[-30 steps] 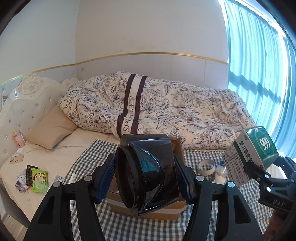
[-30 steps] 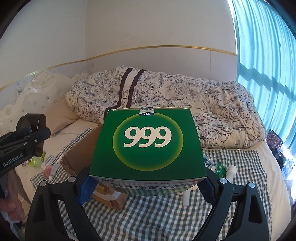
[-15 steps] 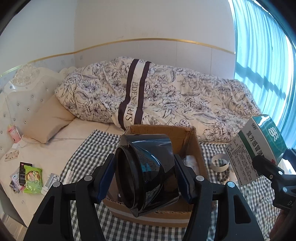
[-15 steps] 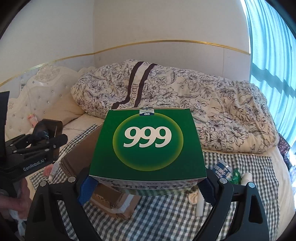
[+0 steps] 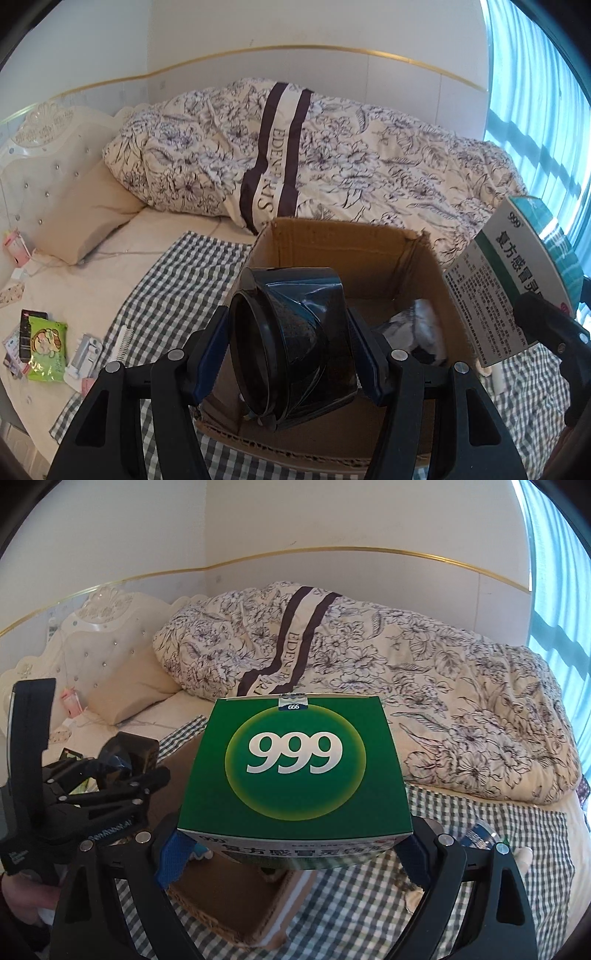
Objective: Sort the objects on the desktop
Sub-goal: 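Carry the black case and green medicine box over the cardboard box, then open the left gripper over the box while the right drops the medicine box in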
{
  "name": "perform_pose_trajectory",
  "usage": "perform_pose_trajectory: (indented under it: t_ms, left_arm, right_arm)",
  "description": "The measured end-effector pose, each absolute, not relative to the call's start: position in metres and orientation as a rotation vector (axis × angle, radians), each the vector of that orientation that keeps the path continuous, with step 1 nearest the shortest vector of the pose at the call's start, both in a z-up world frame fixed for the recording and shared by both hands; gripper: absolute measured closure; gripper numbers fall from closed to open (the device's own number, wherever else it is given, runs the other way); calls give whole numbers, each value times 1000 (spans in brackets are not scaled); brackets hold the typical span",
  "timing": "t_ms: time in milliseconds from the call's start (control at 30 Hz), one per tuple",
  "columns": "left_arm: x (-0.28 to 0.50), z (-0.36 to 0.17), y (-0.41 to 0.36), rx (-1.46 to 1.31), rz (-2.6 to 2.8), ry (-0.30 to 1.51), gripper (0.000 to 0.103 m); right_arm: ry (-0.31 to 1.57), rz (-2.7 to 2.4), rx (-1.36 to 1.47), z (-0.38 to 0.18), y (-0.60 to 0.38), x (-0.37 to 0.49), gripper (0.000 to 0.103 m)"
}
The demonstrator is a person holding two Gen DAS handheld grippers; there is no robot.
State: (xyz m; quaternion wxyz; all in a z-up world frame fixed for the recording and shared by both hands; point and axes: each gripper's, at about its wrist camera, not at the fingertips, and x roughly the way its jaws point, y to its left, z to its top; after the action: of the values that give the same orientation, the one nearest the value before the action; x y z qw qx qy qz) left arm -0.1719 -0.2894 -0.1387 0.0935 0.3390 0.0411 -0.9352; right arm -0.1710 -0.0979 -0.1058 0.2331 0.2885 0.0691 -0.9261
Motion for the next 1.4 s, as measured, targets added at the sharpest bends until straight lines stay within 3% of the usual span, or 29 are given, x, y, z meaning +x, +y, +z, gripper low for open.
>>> perform_pose_trajectory:
  t_ms: [167,300,867,1400]
  left_arm:
    - [-180,-150,-297,1042,-2762,132,38]
    - [-184,-155,-306,1050,-2755,177,22]
    - [-179,-145,-338,973,-2704,248,22]
    - [-158,-121,-335,922,-2699,284,22]
  right_arm:
    - [205,-2525,814,-117,-111,-184,11]
    - [196,-2517,832,-125,-118,-192,11]
    - [280,-2447,852,-146,-149,-199,10]
    - [282,-2484,753,-111,-134,-170,5]
